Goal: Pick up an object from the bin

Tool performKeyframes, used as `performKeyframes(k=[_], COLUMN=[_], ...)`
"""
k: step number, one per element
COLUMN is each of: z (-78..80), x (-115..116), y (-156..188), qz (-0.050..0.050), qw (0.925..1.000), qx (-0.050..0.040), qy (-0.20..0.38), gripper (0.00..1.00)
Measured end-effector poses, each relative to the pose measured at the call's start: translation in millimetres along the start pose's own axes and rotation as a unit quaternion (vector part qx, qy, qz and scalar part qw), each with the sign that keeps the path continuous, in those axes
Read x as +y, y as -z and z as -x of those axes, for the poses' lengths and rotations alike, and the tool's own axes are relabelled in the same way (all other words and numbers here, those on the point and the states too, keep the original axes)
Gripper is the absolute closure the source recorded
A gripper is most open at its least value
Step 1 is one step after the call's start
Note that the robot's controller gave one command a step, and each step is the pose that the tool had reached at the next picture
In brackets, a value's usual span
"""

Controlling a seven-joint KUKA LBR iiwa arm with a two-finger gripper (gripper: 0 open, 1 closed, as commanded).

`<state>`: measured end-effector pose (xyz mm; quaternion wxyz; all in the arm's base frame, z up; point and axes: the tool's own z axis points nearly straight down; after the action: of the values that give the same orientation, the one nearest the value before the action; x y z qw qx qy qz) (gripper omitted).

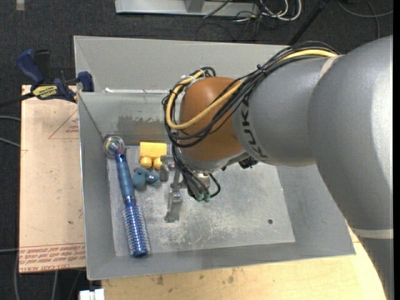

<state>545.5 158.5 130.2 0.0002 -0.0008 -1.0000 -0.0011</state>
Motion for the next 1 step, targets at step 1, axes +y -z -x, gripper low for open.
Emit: performKeyframes(k=[1], z=[53.5], x=[-4.9], y=[-30.0], qz=[0.000], qw=[0.9999], qx=[-0.0026], qy=[-0.012], gripper=[0.00])
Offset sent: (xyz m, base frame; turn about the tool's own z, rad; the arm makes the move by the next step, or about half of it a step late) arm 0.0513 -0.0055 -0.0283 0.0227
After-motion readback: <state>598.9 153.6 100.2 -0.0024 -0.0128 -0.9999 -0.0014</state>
